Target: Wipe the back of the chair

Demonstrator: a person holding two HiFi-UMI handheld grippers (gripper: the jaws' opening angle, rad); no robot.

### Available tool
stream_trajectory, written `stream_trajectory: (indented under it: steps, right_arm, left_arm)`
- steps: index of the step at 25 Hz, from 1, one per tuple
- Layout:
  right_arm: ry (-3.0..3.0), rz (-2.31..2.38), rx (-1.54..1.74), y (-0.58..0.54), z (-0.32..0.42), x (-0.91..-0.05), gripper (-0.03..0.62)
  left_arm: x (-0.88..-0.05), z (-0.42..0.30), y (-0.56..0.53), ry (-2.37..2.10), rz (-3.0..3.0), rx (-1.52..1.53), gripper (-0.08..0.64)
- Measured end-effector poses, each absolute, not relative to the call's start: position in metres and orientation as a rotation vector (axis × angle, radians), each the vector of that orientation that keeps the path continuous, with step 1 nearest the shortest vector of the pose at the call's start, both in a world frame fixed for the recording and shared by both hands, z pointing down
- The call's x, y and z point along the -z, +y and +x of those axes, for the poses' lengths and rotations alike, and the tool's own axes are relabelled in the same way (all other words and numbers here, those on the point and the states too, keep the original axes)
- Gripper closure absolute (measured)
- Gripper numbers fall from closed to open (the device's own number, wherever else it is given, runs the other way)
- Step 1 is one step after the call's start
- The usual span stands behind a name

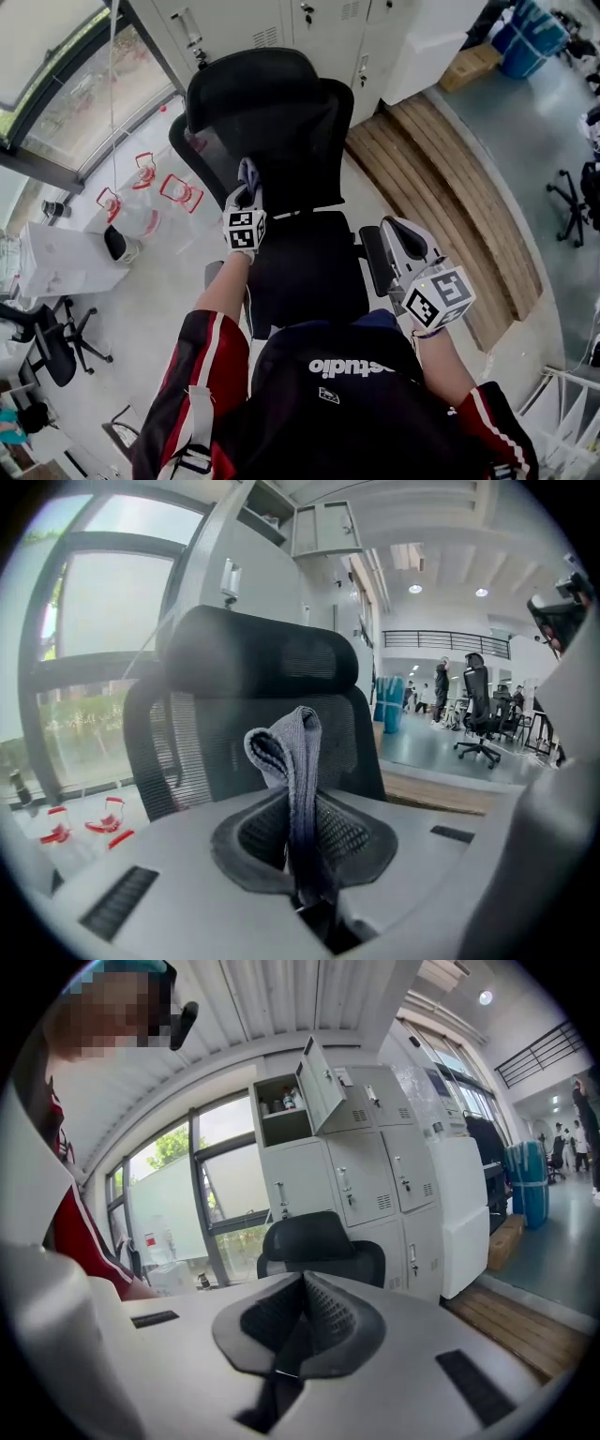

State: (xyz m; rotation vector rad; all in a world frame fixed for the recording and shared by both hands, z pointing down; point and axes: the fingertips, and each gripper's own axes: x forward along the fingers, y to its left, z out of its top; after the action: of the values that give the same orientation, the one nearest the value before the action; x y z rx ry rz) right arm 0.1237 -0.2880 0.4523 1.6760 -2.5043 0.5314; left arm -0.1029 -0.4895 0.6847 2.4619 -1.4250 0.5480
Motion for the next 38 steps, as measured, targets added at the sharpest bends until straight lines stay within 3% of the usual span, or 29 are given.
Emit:
stream_trajectory:
  steps: [7, 17, 28, 38]
  right_arm:
    - [-2.559, 1.522, -0.565, -0.289, 0.043, -0.473, 0.577]
    - [-2.497, 1.454, -0.596, -0.298, -0.003, -0.508, 0.577]
    - [-2.425, 1.525, -0.633, -0.313, 0.039, -0.52, 0.577]
    - [-2.384, 1.599, -0.668, -0.312, 0.1, -0.526, 0.577]
  left_arm:
    - [-0.697, -0.222, -0.468, -1.581, 2.329, -0.577, 0.503]
    - [-0.758, -0.307, -0.487, -1.623, 2.214, -0.674, 0.503]
    - [-0.796, -0.272, -0.527, -1.575, 2.205, -0.772, 0.503]
    - [-0.804, -0.172, -0.54, -1.451, 2.3, -0.789, 0.503]
